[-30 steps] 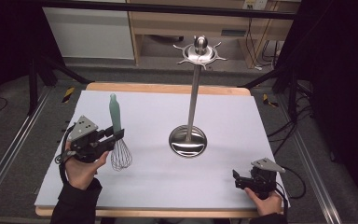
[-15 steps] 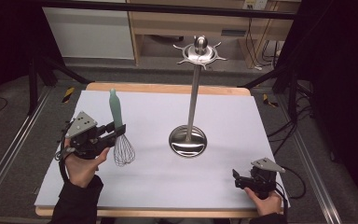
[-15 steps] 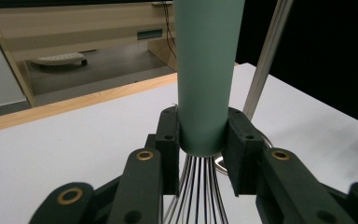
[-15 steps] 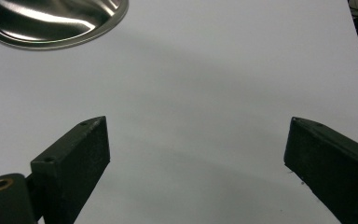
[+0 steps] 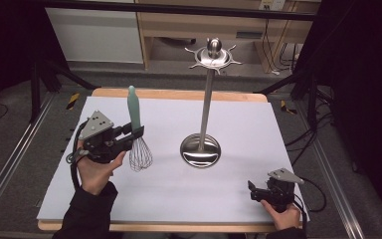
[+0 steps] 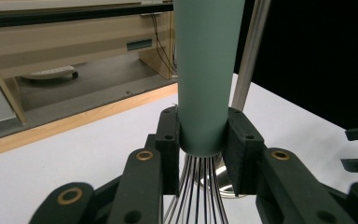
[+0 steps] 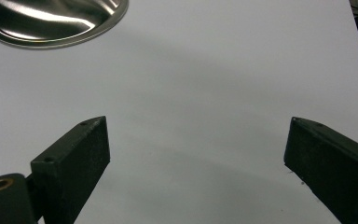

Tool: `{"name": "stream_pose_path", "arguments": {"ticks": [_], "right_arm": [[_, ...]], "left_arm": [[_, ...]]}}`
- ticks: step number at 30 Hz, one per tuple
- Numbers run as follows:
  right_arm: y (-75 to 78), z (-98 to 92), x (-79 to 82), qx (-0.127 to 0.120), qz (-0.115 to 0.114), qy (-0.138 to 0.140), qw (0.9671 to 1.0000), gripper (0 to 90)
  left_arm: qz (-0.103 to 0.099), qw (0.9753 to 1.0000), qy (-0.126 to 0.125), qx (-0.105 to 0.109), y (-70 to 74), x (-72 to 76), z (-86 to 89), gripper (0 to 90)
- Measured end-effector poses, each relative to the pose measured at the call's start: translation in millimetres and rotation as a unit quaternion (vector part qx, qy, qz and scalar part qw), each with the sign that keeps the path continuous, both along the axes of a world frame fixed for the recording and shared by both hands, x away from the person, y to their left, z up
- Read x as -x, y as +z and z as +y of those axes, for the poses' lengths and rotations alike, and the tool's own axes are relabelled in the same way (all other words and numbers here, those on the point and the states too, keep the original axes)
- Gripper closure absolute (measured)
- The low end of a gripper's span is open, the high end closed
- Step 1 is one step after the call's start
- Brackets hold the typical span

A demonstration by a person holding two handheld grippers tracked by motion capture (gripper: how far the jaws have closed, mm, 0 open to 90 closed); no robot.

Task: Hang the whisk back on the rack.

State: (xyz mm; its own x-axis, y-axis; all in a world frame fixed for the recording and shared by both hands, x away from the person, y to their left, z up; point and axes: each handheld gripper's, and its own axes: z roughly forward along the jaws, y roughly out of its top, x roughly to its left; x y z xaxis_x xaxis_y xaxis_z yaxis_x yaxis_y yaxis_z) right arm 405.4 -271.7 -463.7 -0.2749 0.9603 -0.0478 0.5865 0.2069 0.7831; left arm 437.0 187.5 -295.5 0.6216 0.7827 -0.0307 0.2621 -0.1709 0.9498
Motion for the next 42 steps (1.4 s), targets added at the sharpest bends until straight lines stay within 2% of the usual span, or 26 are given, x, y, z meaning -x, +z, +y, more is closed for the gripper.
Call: {"name": "stream_pose_path", "arguments": {"ticks": [17, 18, 19, 20, 25, 26, 27, 28, 32, 42], "right_arm": [[0.4, -0.4, 0.1, 0.0, -0.001, 0.0, 1.0, 7.3], [0.4, -0.4, 0.2, 0.001, -0.002, 0.0, 1.0, 7.3], [0.4, -0.4, 0.2, 0.001, -0.002, 0.0, 1.0, 7.3], [0.4, -0.4, 0.2, 0.0, -0.001, -0.001, 1.0, 7.3], [0.4, -0.2, 0.3, 0.0, -0.001, -0.001, 1.0, 7.3], [0.5, -0.2, 0.3, 0.0, -0.001, -0.001, 1.0, 7.3], [0.5, -0.2, 0.3, 0.0, -0.001, -0.001, 1.0, 7.3], [0.4, -0.3, 0.2, 0.0, -0.001, -0.001, 1.0, 7.3], [0.7, -0.5, 0.2, 0.0, 0.0, -0.001, 1.0, 7.3], [0.5, -0.2, 0.3, -0.002, 0.001, 0.0, 1.0, 7.3]], "left_arm": [[-0.012, 0.9997, -0.018, -0.013, 16.0, -1.5, -19.6, 68.9], [-0.022, 0.9994, -0.017, -0.02, 17.8, -4.1, -21.0, 68.9], [-0.022, 0.9994, -0.017, -0.02, 17.8, -4.1, -21.0, 68.9], [-0.011, 0.9996, -0.021, -0.014, 18.1, -3.4, -22.8, 68.9], [-0.012, 0.9995, -0.026, -0.012, 20.8, -5.3, -28.9, 68.9], [-0.097, 0.9861, -0.057, -0.122, 30.2, -19.3, -18.4, 68.9], [-0.097, 0.9861, -0.057, -0.122, 30.2, -19.3, -18.4, 68.9], [-0.107, 0.9824, -0.077, -0.133, 32.5, -23.2, -19.8, 68.9], [-0.104, 0.9843, -0.069, -0.125, 33.4, -23.5, -23.8, 68.9], [-0.106, 0.9827, -0.078, -0.13, 39.7, -28.5, -35.8, 68.9]]}}
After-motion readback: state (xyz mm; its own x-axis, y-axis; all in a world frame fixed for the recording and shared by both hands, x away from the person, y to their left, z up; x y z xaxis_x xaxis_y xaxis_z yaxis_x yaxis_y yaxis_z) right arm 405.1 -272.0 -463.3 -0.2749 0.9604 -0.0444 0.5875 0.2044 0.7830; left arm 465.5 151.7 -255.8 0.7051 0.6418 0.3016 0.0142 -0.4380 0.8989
